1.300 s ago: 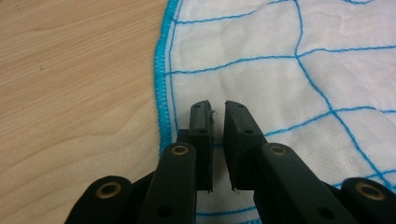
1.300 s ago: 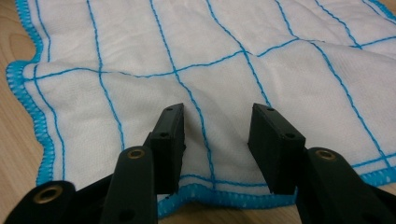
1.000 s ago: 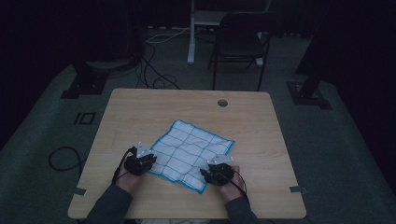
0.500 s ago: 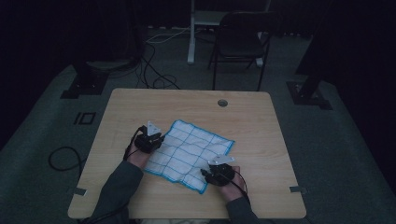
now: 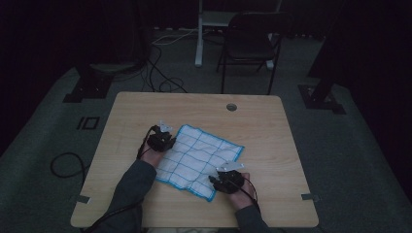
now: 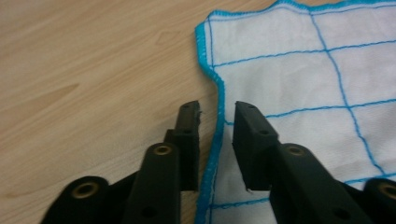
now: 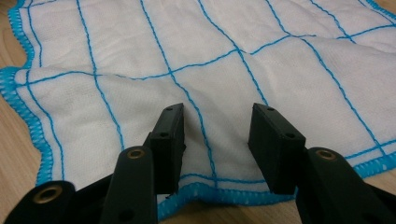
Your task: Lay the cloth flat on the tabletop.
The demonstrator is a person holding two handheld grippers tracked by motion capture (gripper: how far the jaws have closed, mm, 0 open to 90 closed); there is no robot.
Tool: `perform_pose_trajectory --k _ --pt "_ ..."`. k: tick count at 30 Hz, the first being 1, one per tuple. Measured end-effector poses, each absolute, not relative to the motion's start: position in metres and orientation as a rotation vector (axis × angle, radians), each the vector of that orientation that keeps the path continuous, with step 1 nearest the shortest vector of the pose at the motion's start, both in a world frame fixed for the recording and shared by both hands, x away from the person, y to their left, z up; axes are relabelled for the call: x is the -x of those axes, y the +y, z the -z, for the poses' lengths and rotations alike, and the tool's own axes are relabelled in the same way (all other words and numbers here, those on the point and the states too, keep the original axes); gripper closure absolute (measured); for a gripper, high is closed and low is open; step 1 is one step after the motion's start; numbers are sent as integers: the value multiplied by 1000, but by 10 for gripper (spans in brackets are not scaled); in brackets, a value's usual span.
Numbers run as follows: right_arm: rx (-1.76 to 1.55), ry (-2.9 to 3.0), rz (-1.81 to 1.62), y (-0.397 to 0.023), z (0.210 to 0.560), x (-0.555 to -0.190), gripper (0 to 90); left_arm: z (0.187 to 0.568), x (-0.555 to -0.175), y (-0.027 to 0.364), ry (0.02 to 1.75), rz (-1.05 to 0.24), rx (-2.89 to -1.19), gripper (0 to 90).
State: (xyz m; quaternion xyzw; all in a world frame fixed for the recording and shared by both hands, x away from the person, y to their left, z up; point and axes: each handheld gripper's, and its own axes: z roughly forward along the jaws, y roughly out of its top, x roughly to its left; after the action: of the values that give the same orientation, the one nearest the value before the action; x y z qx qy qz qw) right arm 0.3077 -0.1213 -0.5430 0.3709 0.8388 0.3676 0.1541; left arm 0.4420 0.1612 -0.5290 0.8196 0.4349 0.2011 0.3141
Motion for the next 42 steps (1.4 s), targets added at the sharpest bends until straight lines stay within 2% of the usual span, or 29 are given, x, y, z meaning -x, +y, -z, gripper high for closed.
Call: perform_pose_trajectory --k 3,5,26,42 --pt "-1064 2404 -1054 -121 543 -308 556 531 -443 163 1160 -508 -2163 867" --pt "-1063 2403 -1054 -121 543 -308 556 531 -443 164 1167 -503 -2159 880" --pt "-1057 2405 -1049 -123 543 -307 557 523 -434 176 1166 -532 -2143 883" --pt "-1082 2402 -1028 -132 542 -310 548 526 -410 193 1174 -517 -2117 883"
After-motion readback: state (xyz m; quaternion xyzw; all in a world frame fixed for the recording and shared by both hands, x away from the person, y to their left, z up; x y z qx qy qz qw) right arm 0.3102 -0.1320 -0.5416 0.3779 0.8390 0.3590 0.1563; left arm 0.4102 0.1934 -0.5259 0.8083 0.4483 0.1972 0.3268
